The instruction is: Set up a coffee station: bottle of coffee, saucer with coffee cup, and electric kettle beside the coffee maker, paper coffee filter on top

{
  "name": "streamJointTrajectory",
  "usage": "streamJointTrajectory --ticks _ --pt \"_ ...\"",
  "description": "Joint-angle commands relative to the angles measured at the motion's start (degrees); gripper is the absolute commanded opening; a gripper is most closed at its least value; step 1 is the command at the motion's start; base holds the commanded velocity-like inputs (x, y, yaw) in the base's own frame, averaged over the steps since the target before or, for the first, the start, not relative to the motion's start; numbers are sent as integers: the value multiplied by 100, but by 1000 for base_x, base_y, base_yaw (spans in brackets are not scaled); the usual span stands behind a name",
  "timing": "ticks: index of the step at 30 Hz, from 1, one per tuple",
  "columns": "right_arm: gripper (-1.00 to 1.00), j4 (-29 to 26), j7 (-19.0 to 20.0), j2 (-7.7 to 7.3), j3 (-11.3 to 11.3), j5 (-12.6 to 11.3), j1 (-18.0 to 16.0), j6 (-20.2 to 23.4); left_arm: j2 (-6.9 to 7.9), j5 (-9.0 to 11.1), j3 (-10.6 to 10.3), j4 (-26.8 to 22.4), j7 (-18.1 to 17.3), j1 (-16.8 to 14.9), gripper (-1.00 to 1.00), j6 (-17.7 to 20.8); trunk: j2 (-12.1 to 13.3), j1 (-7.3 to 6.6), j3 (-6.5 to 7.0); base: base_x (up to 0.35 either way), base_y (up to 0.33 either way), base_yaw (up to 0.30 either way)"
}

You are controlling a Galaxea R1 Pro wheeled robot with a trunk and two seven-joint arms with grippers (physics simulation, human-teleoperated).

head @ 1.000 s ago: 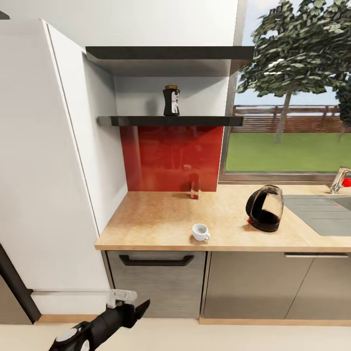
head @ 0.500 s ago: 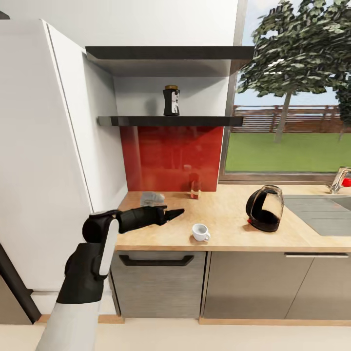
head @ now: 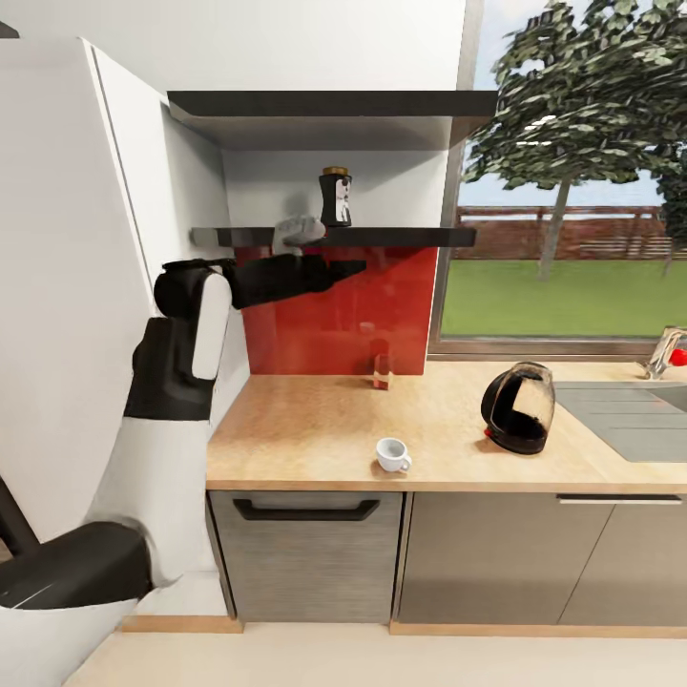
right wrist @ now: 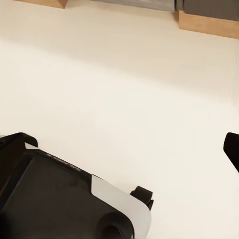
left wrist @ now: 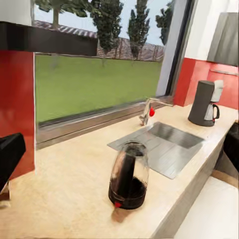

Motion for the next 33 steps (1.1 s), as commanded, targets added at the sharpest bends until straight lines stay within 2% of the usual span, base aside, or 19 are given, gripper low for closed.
streamJointTrajectory --ticks 1,2,4,7,8,11,12,13,15,17,18,19,21,24,33 --pt "100 4 -3 -7 34 -31 -5 -23 -3 24 3 197 365 -261 100 36 -8 2 -11 0 0 0" --pt "100 4 -4 -7 32 -31 -5 -23 -3 26 2 292 535 -391 100 34 -8 2 -11 0 0 0" --pt "100 4 -10 -7 29 -31 -5 -23 -3 32 0 683 1104 -933 100 25 -8 2 -11 0 0 0" --pt "100 4 -17 -7 31 -31 -4 -23 -3 33 -1 1277 1768 -1647 100 -9 -8 2 -11 0 0 0" --pt "100 4 -18 -7 30 -31 -4 -23 -3 32 -2 1365 1879 -1735 100 -15 -8 2 -11 0 0 0" --pt "100 11 -19 -7 34 -31 -5 -23 -3 35 -44 1824 2677 -2123 100 -84 -8 2 -11 0 0 0" --pt "100 11 -19 -7 34 -30 -5 -25 -3 34 -78 1852 2742 -2146 100 -96 -8 2 -11 0 0 0" --pt "100 27 -20 -7 35 -26 -4 -28 -3 26 -323 1906 2875 -2191 100 -207 -8 2 -11 0 0 0" --pt "100 70 -20 -7 35 -25 -4 -63 -3 20 -585 1932 2930 -2208 100 -354 -8 2 -11 0 0 0" --pt "100 264 -17 -7 40 -20 -3 -394 -3 18 -1113 1948 3171 -2226 100 -669 -8 2 -11 0 0 0" --pt "100 332 -15 -7 41 -19 -4 -529 -3 21 -1204 1950 3284 -2228 100 -731 -8 2 -11 0 0 0" --pt "100 475 -11 -4 45 -17 -4 -798 -3 35 -1332 1952 3541 -2232 100 -823 -8 2 -11 0 0 0" --pt "100 688 -7 -1 49 -16 -4 -1106 -3 50 -1446 1956 3860 -2235 100 -906 -8 2 -11 2 0 0" --pt "100 852 -4 1 52 -15 -4 -1305 -3 63 -1513 1955 4064 -2237 100 -959 -8 2 -11 87 0 0" --pt "100 1113 -6 5 61 -6 3 -1453 -3 71 -1551 1953 4205 -2238 100 -993 -8 2 -11 125 0 0"
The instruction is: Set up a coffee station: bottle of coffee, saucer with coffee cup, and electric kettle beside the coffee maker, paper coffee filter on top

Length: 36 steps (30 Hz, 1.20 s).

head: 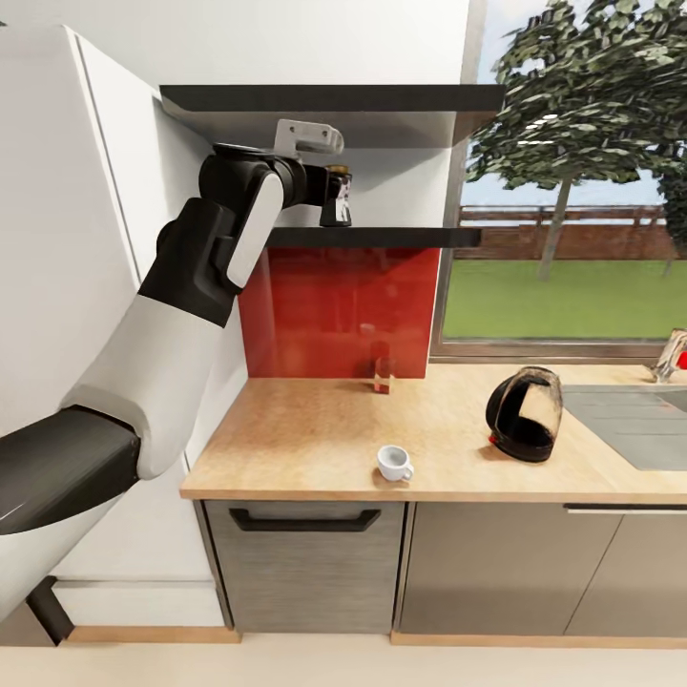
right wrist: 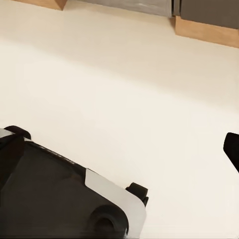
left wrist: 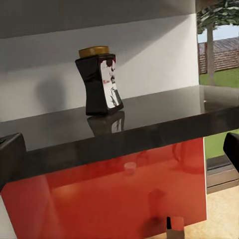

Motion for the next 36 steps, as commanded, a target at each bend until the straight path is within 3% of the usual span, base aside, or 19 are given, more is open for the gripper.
streamJointTrajectory --ticks 1,4,5,7,8,11,14,16,18,27,36 --pt "100 51 4 -4 34 -30 -5 -41 0 60 -7 -2 57 -7 100 18 -8 2 -10 32 0 0" --pt "100 259 1 -1 34 -22 -5 -292 0 61 -12 -4 67 -7 100 16 -8 2 -10 16 0 0" --pt "100 567 -3 6 40 251 -5 -654 0 61 -8 -5 71 -7 100 15 -8 2 -10 2 0 0" --pt "100 638 -9 22 45 526 -5 -709 0 61 -11 -7 71 -7 100 15 -8 2 -10 1 0 0" --pt "100 684 -23 46 49 935 -5 -743 0 61 -11 -8 71 -7 100 15 -8 2 -10 0 0 0" --pt "100 707 -157 129 51 1268 -5 -761 0 61 -8 -9 72 -7 100 15 -8 2 -10 0 0 0" --pt "100 724 -621 278 52 1538 -5 -768 0 63 -10 -9 72 -7 100 15 -8 2 -10 0 0 0" --pt "100 766 -1059 373 52 1850 -5 -772 0 67 -10 -9 72 -7 100 15 -8 2 -10 51 0 0" --pt "100 785 -1220 406 52 2044 -5 -774 0 90 -10 -9 72 -7 100 15 -8 2 -10 171 0 0" --pt "100 803 -1385 446 52 2249 -5 -774 0 489 -7 18 78 -7 100 -86 -8 2 -10 151 0 0" --pt "100 805 -1411 449 52 2259 -5 -775 0 567 -1 49 80 -7 100 -183 -8 2 -10 152 -37 0"
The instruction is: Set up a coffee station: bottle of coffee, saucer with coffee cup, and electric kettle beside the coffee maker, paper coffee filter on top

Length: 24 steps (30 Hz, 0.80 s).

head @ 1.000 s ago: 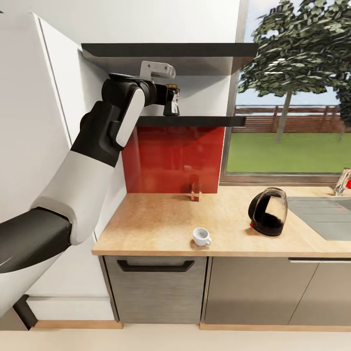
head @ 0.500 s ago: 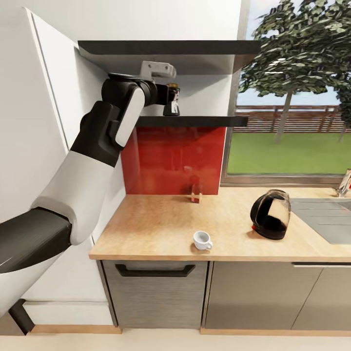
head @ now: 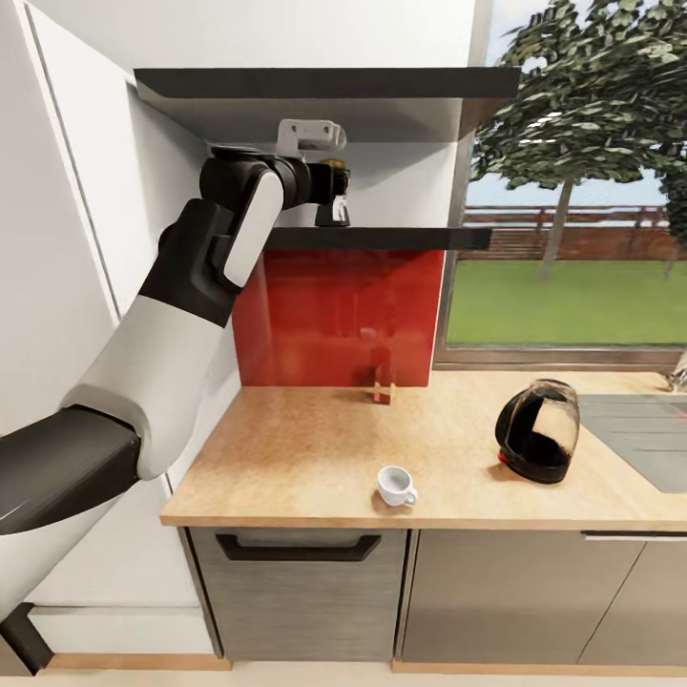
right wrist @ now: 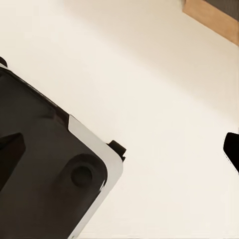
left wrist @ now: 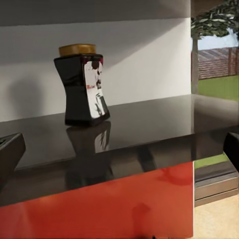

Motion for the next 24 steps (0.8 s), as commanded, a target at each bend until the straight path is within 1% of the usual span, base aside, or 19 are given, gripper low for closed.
streamJointTrajectory --ticks 1,14,16,18,24 --pt "100 0 4 -4 34 -15 -4 -19 0 60 -8 -2 53 -7 100 17 -7 3 -10 176 -125 0" --pt "100 -1 0 -5 34 -13 -4 -19 0 64 -1 78 76 -7 100 13 -7 3 -10 105 -67 0" --pt "100 -1 0 -4 34 -15 -4 -16 0 66 1 83 205 -7 100 13 -7 3 -10 53 -28 0" --pt "100 -1 0 -4 34 -17 -3 -15 0 73 -2 86 461 -7 100 13 -7 3 -10 29 -18 0" --pt "100 -1 0 -5 34 -14 -4 -14 0 80 -4 83 627 -7 100 13 -7 3 -10 58 -106 0"
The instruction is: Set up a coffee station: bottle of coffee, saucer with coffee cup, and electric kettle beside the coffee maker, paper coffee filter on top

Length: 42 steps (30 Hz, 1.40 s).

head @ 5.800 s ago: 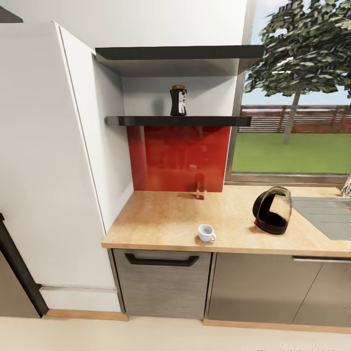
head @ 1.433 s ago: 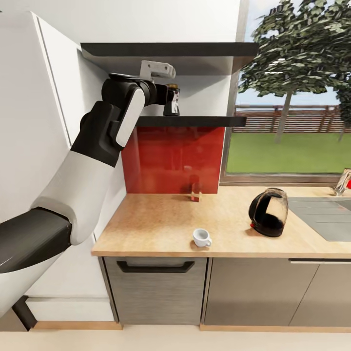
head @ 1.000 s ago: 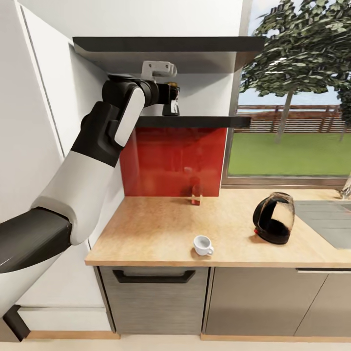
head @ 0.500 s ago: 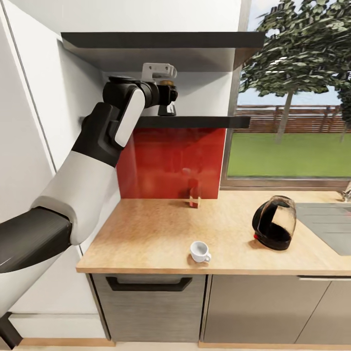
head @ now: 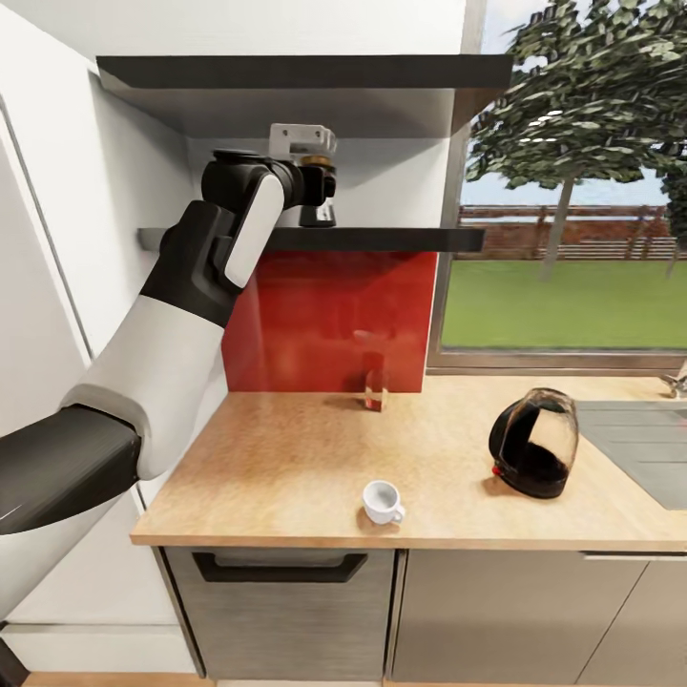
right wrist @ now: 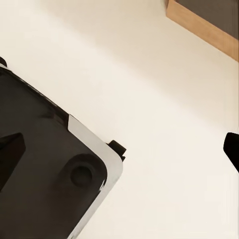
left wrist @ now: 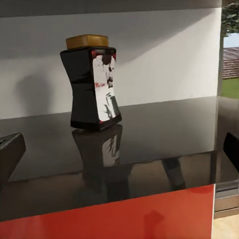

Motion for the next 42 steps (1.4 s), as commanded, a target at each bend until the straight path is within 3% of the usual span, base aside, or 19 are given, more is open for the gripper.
streamJointTrajectory --ticks 1,24,26,27,29,34,42 --pt "100 0 5 -3 34 -14 -4 -19 0 60 -8 -3 64 -7 100 15 -8 2 -10 28 -59 0" --pt "100 0 5 -5 34 -14 -4 -18 0 44 -12 -1 120 -7 100 -10 -8 2 -10 45 -77 0" --pt "100 0 5 -4 34 -13 -4 -16 0 47 -15 2 420 -7 100 -11 -8 2 -10 8 -8 0" --pt "100 0 5 -3 34 -15 -4 -17 0 54 -16 -1 857 -7 100 -11 -8 2 -10 3 -3 0" --pt "100 0 5 -3 34 -16 -4 -16 0 56 -17 -4 1010 -7 100 -12 -8 2 -10 2 -2 0" --pt "100 0 5 -2 34 -15 -4 -16 0 60 -17 -12 1231 -7 100 -12 -8 2 -10 25 -1 0" --pt "100 14 0 -2 34 -6 -3 -15 0 61 -17 -13 1284 -7 100 -12 -8 2 -10 86 0 0"
